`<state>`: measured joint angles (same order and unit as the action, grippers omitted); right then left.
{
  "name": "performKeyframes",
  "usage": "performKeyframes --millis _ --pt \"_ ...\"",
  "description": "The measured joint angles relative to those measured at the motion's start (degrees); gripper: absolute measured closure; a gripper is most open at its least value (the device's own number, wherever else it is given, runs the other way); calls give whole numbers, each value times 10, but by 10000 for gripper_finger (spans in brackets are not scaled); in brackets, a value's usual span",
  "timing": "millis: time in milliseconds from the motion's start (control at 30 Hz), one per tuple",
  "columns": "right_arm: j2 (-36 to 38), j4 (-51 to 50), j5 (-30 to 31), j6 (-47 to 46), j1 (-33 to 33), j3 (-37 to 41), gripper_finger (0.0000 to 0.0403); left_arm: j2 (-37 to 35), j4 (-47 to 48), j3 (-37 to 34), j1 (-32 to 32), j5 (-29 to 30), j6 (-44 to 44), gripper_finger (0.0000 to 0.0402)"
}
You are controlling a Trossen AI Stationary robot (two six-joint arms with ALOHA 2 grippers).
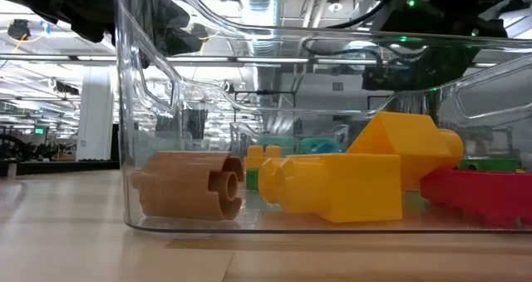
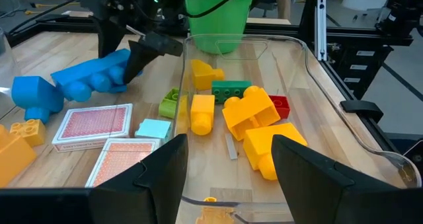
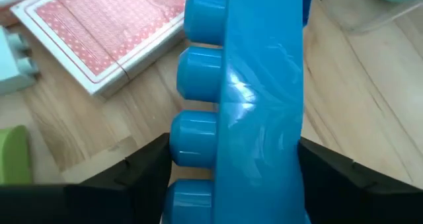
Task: Pick & Place Toys
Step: Put the blue game piece into the bottom transparent bin
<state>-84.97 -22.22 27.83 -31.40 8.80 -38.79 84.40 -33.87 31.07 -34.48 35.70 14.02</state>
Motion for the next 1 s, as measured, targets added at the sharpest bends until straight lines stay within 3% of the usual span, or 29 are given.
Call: performKeyframes --millis 267,500,733,1000 --pt "10 -9 -9 1 12 0 142 0 0 0 0 0 0 189" --pt "87 -21 -7 -1 38 0 142 0 3 0 0 0 0 189" --pt "195 -25 -4 -1 110 0 142 0 5 0 0 0 0 189" --pt "266 3 54 -1 208 0 142 0 5 0 0 0 0 189"
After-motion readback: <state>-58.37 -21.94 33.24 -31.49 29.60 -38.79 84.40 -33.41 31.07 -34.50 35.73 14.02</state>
